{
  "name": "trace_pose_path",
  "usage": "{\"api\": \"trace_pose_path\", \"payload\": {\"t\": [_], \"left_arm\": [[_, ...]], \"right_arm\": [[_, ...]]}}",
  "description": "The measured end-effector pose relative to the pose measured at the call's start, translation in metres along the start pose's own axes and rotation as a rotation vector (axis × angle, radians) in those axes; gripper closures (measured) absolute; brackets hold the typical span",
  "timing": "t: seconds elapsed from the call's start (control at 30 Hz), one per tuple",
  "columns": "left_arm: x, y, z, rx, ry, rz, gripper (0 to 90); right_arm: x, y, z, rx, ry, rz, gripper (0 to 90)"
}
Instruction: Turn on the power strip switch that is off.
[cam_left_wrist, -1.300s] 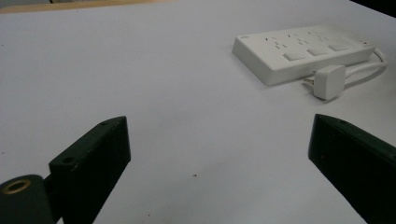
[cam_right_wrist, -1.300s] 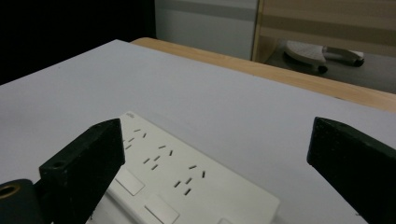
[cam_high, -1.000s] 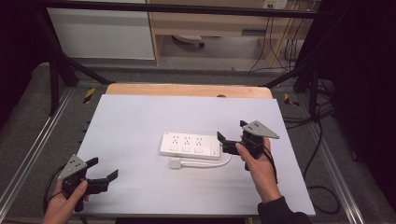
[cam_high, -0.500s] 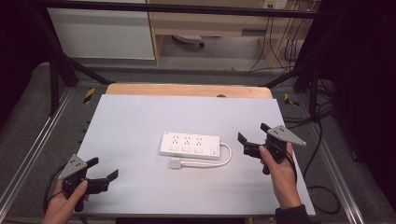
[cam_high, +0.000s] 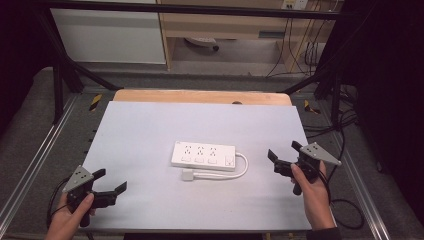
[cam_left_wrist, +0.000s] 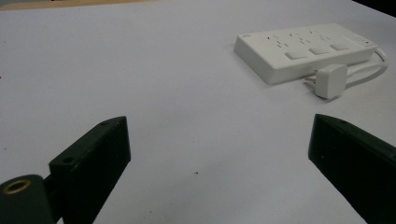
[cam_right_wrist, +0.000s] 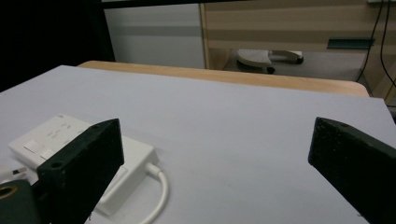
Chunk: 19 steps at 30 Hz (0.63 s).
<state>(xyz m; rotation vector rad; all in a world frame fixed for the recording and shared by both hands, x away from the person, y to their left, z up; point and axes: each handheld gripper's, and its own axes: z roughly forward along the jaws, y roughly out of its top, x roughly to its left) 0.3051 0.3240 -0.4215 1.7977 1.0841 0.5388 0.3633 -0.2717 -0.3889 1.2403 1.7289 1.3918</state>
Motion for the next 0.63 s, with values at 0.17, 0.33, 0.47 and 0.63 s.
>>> {"api": "trace_pose_path", "payload": {"t": [0.17,0.33,0.47,0.63], "left_arm": [[0.0,0.0,0.0,0.0,-0.001,0.0,5.7],[0.0,0.0,0.0,0.0,-0.001,0.002,5.7],[-0.001,0.0,0.0,0.002,-0.003,0.004,5.7],[-0.001,0.0,0.0,0.003,-0.004,0.007,5.7]], "right_arm": [[-0.015,-0.021,-0.003,0.04,-0.043,0.016,5.4],[-0.023,-0.043,-0.002,0.118,-0.062,-0.003,5.5],[-0.022,-0.055,0.001,0.191,-0.05,-0.003,5.2],[-0.019,-0.066,0.011,0.301,-0.032,-0.021,4.4]]}}
